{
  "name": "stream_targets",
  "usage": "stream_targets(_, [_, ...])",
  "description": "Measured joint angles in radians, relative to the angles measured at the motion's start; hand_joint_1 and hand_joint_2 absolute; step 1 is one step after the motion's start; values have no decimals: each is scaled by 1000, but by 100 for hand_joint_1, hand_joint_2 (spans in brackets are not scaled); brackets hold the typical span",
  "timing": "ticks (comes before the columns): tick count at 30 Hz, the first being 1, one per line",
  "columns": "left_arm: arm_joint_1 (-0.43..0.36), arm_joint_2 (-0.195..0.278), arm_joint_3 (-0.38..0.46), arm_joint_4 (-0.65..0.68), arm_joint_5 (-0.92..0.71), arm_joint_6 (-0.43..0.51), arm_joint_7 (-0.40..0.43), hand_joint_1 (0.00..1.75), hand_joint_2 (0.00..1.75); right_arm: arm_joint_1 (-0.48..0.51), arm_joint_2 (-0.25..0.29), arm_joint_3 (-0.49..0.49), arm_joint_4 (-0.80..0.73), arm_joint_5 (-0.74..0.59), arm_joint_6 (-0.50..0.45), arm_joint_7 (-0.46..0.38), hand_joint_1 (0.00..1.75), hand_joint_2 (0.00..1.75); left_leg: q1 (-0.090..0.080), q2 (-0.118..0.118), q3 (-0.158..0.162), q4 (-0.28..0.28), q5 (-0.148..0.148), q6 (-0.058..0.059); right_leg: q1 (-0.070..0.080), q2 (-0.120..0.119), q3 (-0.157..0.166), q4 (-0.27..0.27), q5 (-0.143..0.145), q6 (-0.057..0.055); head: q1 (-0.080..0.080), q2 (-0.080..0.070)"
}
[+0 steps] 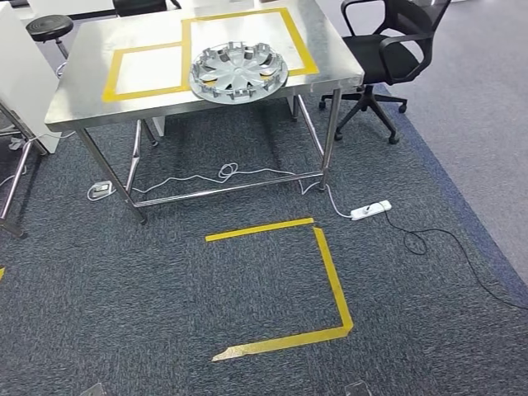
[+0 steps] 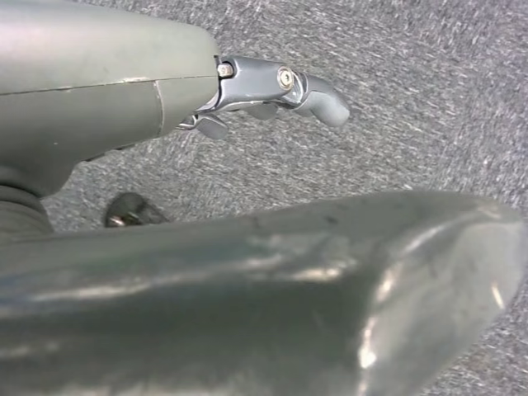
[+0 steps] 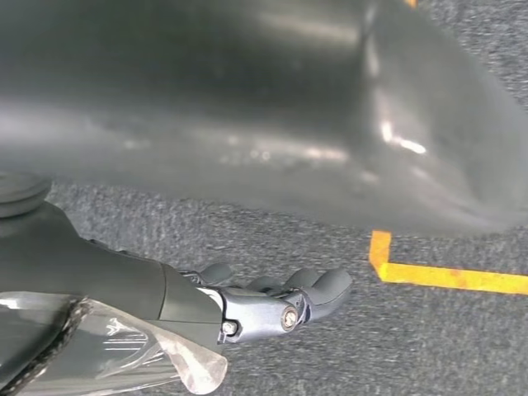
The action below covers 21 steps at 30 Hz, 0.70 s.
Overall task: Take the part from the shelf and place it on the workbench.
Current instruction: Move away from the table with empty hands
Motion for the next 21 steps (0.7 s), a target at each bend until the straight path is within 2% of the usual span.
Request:
stream_targets(1, [1,0,-6,0,4,2,0,0,0,1,0,-1,1,1,-2,0,0,0,-1,-1,-9,33,-8,4,4,4,-3,0,2,-2,0,0])
stream_targets(2, [2,0,-11,0,7,3,0,0,0,1,-1,-2,3,2,-4,0,0,0,-3,-2,0,26,5,11,9,9,-5,1,4,-3,0,0])
stream_targets(3, [3,0,-16,0,9,4,0,0,0,1,-1,-2,4,3,-5,1,0,0,-7,-5,25,-20,36,23,13,14,-4,1,5,-3,0,0])
stream_targets(5, [4,1,-24,0,11,4,0,0,0,-1,0,-3,8,3,-6,1,0,0,-21,-26,93,-158,103,59,18,24,-5,1,6,-4,3,0])
stream_targets(7, [7,3,-28,-1,11,6,0,0,0,-5,2,-3,12,3,-7,1,0,0,-33,-44,127,-237,127,84,16,34,-10,1,9,0,5,0])
stream_targets(8, [8,3,-30,-1,12,6,0,0,0,-6,2,-3,14,3,-7,1,0,0,-36,-45,130,-247,125,88,16,38,-13,1,12,4,5,0])
stream_targets(10, [9,2,-34,-1,12,7,0,0,0,-4,2,-4,15,4,-8,1,0,0,-33,-36,133,-265,134,81,15,41,-20,1,13,14,2,0])
stream_targets(11, [10,1,-36,-1,12,7,0,0,0,-4,2,-4,16,4,-8,1,0,0,-29,-31,136,-277,140,77,15,36,-28,12,3,19,3,0])
stream_targets(12, [10,0,-38,-1,12,7,0,0,0,-5,1,-4,16,4,-8,1,0,0,-25,-25,139,-287,146,72,16,27,-44,42,-18,24,6,0])
stream_targets(13, [11,-1,-40,-1,14,7,0,0,0,-6,-1,-4,16,4,-10,1,0,0,-22,-18,141,-294,149,67,14,17,-71,96,-49,30,7,0])
stream_targets(15, [12,-1,-45,-1,21,10,1,0,0,-8,-4,-4,19,4,-15,1,0,0,-21,-5,137,-293,149,67,10,7,-133,225,-108,42,9,0])
stream_targets(16, [13,-1,-49,-1,25,12,2,0,0,-8,-7,-4,20,4,-18,1,0,0,-21,1,136,-292,149,65,7,5,-152,266,-118,48,8,0])
stream_targets(17, [13,-1,-52,-1,29,13,3,0,0,-7,-9,-5,22,4,-20,1,0,0,-20,6,134,-289,148,63,4,3,-154,270,-110,53,9,0])
stream_targets(18, [13,-2,-56,-1,32,15,3,0,0,-6,-12,-6,24,4,-22,1,0,0,-18,11,133,-286,147,60,0,0,-134,235,-84,58,9,0])
stream_targets(19, [13,-2,-59,-1,37,16,4,0,0,-6,-14,-7,26,5,-25,1,0,0,-16,14,133,-282,144,55,-3,-7,-97,168,-50,62,9,0])
stream_targets(20, [13,-1,-63,-2,42,19,4,0,0,-8,-15,-8,29,6,-29,0,0,0,-16,17,132,-274,140,48,-3,-15,-59,99,-27,64,10,0])
stream_targets(21, [13,-1,-68,-3,47,22,5,0,0,-10,-16,-9,32,7,-33,0,0,0,-16,20,129,-266,135,41,-3,-20,-27,43,-10,60,9,0])
